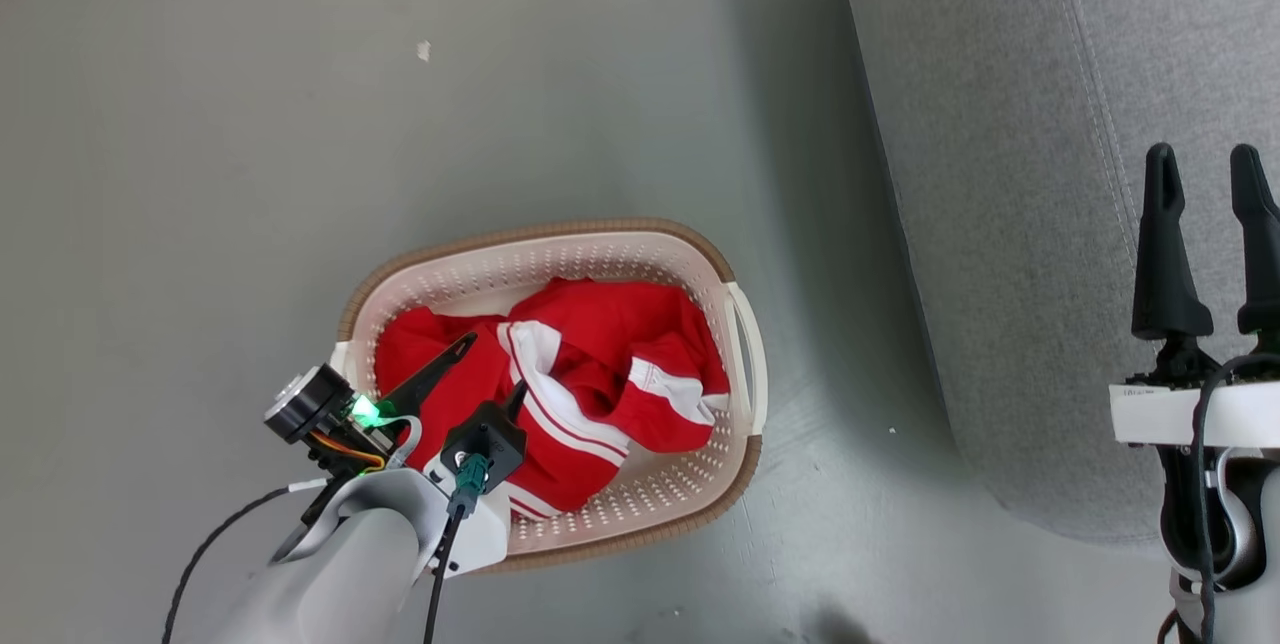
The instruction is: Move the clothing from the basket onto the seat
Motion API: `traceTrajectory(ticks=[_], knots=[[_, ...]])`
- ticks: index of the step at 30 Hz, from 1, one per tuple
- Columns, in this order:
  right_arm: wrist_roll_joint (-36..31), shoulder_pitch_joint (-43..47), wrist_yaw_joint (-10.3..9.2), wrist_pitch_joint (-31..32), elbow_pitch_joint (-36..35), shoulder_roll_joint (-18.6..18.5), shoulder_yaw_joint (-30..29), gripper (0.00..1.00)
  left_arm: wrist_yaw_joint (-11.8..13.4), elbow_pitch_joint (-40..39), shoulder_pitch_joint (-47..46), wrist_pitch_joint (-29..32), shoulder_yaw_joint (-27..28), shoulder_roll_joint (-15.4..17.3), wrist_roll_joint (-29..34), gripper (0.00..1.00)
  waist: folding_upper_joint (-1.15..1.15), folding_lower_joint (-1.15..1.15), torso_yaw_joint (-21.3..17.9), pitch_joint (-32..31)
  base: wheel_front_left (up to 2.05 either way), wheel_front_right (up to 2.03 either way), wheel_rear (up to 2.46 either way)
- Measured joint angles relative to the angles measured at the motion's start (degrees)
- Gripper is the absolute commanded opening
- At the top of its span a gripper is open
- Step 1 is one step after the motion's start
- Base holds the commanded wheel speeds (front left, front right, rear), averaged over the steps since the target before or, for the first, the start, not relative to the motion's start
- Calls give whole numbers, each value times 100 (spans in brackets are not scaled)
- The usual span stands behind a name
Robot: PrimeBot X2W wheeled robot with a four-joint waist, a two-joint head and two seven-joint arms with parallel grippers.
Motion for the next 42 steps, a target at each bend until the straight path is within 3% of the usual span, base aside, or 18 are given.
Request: traceTrajectory(ticks=[18,29,40,42], knots=[[257,-744,0,-1,142,-2,213,100,64,825,-641,194,-266,147,457,100,0,0,-425,914,0,0,0],[403,-1041,0,-5,281,-2,299,100,410,1183,-1034,417,-286,320,724,100,0,0,-642,1246,0,0,0],[457,-1196,0,-8,367,-2,390,100,619,1589,-1212,932,-427,270,990,100,0,0,-796,1414,0,0,0],[493,-1211,0,-8,378,-2,416,100,620,1656,-1228,1010,-430,266,1002,93,0,0,-818,1431,0,0,0]])
